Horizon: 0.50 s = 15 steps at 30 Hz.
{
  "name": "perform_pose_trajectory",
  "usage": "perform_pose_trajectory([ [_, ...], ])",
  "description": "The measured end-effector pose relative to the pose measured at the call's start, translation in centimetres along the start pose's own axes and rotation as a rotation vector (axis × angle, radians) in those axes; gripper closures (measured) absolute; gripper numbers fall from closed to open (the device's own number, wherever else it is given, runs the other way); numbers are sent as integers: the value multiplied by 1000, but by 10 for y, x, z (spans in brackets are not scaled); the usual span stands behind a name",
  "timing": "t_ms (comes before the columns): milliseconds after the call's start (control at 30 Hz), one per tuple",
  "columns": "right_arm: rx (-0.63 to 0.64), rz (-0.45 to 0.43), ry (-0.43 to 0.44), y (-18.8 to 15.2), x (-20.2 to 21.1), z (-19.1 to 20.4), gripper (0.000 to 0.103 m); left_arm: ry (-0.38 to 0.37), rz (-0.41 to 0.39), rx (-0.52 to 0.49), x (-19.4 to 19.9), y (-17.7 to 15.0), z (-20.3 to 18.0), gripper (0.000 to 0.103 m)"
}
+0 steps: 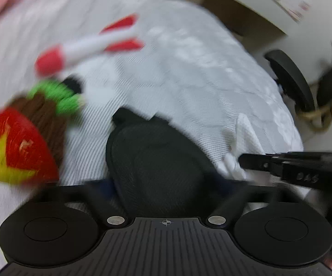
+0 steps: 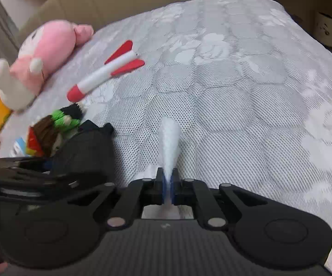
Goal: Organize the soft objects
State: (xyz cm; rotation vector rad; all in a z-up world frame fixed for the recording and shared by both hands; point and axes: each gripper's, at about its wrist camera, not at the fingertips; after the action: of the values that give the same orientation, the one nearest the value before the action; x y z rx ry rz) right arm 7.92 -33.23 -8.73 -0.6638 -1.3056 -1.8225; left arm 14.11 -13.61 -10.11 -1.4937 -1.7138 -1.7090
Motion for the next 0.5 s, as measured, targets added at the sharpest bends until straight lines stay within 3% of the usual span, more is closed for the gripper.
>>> perform_pose_trajectory([
  [133, -59, -31, 67, -4, 21, 1, 98, 95, -99, -294, 20, -12, -31, 69],
  [233, -32, -74, 86, -4, 39, 15, 98, 194, -151, -526, 40, -35, -49, 69],
  [300, -21, -89, 124, 0, 43, 27, 98, 221, -177, -652, 54, -55, -57, 69],
  [367, -21, -93, 194, 5, 40, 41, 98, 200, -186, -728, 63, -75, -64, 68],
  [433, -3, -75, 245, 9, 29, 59, 97, 196, -180, -763, 65, -90, -70, 53],
  [500, 25, -20, 256, 10, 9, 77, 97, 199, -155, -723, 62, -94, -69, 48],
])
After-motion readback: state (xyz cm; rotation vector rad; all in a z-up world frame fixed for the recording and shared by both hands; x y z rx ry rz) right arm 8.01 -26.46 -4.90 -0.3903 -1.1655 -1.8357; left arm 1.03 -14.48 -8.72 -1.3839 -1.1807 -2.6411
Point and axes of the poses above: each gripper's, at about its wrist camera, not at the fingertips, and x roughly against the way its jaws point, z to its left, y to its top
